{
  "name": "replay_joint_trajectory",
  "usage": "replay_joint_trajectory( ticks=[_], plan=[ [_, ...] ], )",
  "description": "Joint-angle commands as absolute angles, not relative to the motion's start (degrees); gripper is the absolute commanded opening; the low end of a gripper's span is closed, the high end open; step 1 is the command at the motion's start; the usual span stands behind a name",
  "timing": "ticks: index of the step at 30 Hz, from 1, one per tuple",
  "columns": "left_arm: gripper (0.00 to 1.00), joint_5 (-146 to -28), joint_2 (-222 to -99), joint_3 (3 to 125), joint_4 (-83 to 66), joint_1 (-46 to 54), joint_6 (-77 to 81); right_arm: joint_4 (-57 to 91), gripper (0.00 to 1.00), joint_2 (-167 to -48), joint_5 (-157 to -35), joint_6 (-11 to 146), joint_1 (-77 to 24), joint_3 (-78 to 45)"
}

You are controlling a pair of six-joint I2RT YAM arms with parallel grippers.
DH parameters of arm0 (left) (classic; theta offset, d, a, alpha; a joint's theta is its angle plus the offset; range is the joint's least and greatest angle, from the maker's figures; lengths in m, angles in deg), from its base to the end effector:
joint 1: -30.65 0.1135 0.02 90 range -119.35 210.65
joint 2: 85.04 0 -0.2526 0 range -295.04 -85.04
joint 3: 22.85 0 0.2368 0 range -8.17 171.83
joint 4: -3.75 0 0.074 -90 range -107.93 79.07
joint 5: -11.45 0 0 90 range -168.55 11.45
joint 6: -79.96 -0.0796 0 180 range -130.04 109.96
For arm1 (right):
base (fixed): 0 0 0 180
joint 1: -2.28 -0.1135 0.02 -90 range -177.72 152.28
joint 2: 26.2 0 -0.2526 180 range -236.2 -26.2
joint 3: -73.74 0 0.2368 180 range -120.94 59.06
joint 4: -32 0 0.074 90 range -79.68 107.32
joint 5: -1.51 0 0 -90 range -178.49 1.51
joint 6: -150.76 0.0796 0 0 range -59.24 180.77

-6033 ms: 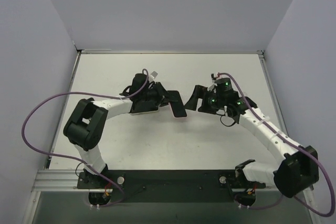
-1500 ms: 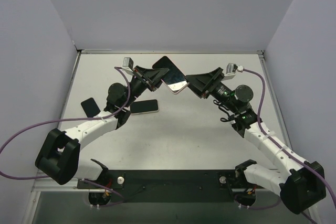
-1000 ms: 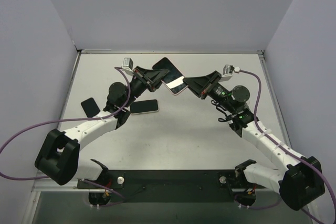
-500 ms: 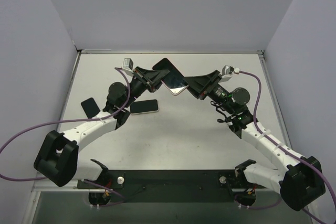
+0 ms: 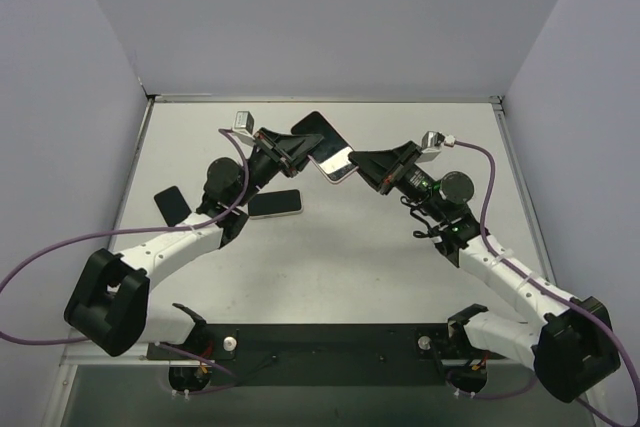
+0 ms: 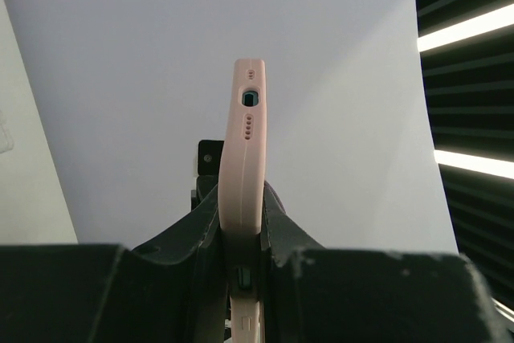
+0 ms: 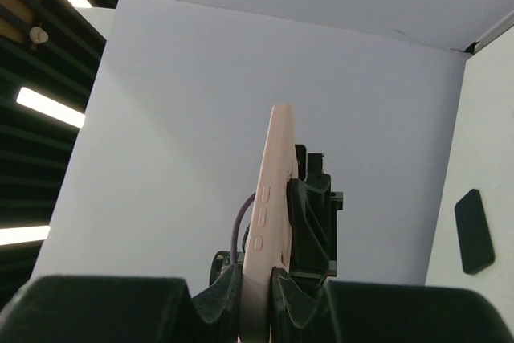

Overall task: Take the phone out of the phone case
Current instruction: Remove the phone case from the phone.

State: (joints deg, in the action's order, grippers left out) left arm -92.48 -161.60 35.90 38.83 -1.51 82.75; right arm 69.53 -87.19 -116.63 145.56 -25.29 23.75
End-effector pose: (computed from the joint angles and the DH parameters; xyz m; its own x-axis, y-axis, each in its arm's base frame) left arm 0.2702 -0.1925 0.3317 -0.7226 -0.6908 -0.0249 0.2164 -0.1919 -0.9573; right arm 0.2122 0.1531 0.3536 -0.7431 0.6027 -0.2909 -0.4652 -0.1527 0.8719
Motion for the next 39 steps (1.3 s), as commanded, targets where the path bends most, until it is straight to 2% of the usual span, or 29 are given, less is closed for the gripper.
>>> replay_joint_trajectory(
  ticks=[1, 7, 11, 23, 39],
  plan=[
    [0.00, -90.2, -162.0, 36.9, 53.2, -1.5, 86.9, 86.3, 0.00, -88.1, -115.6, 156.5, -25.5, 25.0],
    [0.00, -89.3, -163.5, 39.2, 59.0, -1.6, 88.6, 97.2, 0.00, -92.5, -110.6, 167.4, -26.2, 24.6],
    [0.00, -88.8, -163.9, 42.1, 60.9, -1.6, 88.7, 112.4, 0.00, -101.0, -104.9, 177.6, -26.9, 24.1],
    [0.00, -88.0, -163.9, 45.5, 64.8, -2.0, 91.5, 112.9, 0.00, -105.5, -98.4, 183.1, -28.3, 21.0],
    [0.00, -86.7, -163.6, 52.4, 72.6, -4.1, 96.3, 112.9, 0.00, -108.0, -95.9, 184.7, -29.3, 17.7]
  ],
)
